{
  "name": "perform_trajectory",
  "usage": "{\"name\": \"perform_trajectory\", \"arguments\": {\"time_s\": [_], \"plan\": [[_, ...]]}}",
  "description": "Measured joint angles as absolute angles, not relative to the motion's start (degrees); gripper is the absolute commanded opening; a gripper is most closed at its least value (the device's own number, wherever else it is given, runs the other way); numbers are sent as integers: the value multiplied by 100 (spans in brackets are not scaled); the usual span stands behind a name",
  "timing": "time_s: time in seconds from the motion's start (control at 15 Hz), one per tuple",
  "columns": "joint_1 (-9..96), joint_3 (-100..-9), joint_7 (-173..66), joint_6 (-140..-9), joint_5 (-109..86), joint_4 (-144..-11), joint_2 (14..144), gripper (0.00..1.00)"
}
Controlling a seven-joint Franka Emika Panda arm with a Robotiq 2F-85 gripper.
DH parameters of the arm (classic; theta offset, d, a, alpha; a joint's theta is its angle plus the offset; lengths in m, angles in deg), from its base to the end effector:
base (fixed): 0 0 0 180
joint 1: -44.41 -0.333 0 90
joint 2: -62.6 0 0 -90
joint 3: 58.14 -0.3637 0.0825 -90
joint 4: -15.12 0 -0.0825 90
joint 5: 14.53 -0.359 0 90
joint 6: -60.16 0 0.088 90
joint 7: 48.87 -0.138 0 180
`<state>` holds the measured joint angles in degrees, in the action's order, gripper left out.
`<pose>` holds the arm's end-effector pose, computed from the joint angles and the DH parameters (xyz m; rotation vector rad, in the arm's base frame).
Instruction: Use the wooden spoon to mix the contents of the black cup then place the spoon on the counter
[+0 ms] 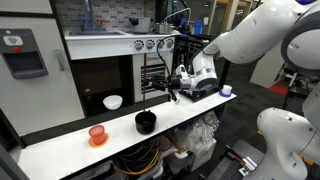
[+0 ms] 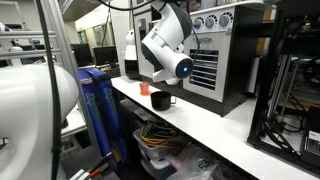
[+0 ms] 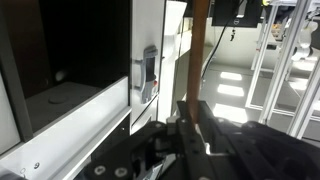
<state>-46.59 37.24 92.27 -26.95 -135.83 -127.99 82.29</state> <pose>0.4790 0.1163 0.4067 -1.4730 -0.9813 -1.6279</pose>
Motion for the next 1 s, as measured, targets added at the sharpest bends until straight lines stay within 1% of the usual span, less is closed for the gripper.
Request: {"name": "perform_trajectory", "arguments": {"time_s": [0.53, 1.0], "plan": [[-5165, 4457, 8636, -2332, -12925, -12646, 8242, 4], [-5285, 4796, 8224, -1946, -12376, -12473, 8445, 4]]}}
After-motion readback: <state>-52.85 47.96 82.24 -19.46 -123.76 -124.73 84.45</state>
